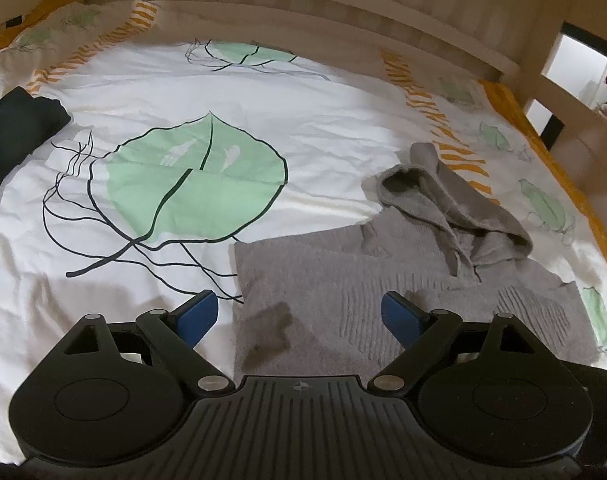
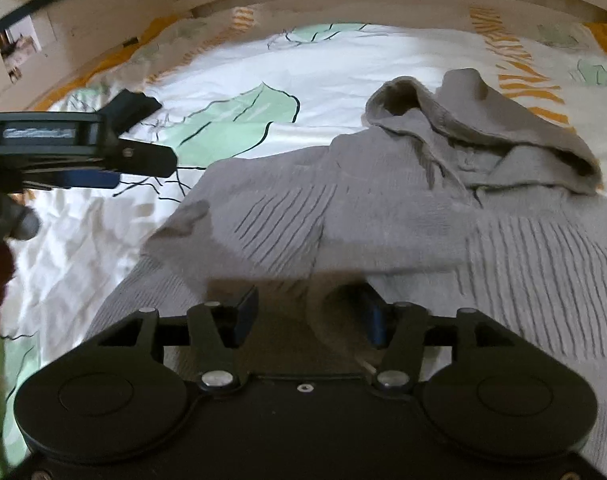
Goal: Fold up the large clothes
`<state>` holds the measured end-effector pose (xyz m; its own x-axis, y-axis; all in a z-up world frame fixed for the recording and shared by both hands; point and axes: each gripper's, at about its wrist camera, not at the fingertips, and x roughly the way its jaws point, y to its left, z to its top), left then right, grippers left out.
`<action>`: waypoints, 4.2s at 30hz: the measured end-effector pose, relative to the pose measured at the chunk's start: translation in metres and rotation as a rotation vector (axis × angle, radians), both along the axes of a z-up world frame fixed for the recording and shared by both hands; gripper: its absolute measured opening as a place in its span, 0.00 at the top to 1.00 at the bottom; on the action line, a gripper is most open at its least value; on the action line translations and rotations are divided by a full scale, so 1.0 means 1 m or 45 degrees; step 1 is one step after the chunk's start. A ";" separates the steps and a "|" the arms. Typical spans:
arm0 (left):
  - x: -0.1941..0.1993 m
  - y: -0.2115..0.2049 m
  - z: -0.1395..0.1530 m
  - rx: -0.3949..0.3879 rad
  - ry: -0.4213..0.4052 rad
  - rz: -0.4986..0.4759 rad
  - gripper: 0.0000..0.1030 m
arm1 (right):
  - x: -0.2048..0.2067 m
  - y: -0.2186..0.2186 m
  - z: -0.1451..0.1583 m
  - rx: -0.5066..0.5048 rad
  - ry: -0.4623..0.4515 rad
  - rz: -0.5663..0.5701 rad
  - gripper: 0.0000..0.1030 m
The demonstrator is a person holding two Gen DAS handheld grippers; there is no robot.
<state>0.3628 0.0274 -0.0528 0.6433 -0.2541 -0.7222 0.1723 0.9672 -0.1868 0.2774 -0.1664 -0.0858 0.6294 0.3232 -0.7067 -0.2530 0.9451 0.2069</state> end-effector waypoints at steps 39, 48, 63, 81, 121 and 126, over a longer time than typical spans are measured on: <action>0.001 -0.034 -0.043 -0.016 0.115 -0.164 0.32 | -0.033 -0.137 0.032 -0.022 -0.154 -0.225 0.31; 0.000 -0.053 -0.054 -0.034 0.068 -0.183 0.60 | -0.034 -0.240 0.041 0.182 -0.170 -0.668 0.26; -0.033 -0.029 0.038 -0.193 -0.372 -0.152 0.94 | -0.036 -0.281 0.031 0.142 -0.071 -0.894 0.26; -0.004 -0.011 -0.014 -0.070 -0.054 -0.048 0.91 | -0.002 -0.214 -0.019 -0.370 0.153 -0.566 0.28; 0.092 -0.095 -0.019 0.268 -0.234 -0.266 0.41 | 0.071 -0.180 0.011 -0.263 -0.226 -0.269 0.33; 0.123 -0.123 -0.035 0.350 -0.284 -0.358 0.41 | 0.100 -0.179 -0.005 -0.333 -0.233 -0.220 0.33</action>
<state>0.4856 -0.0956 -0.0880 0.7243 -0.2595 -0.6387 0.4421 0.8857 0.1416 0.3776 -0.3455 -0.0911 0.7825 0.0243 -0.6221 -0.0953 0.9921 -0.0812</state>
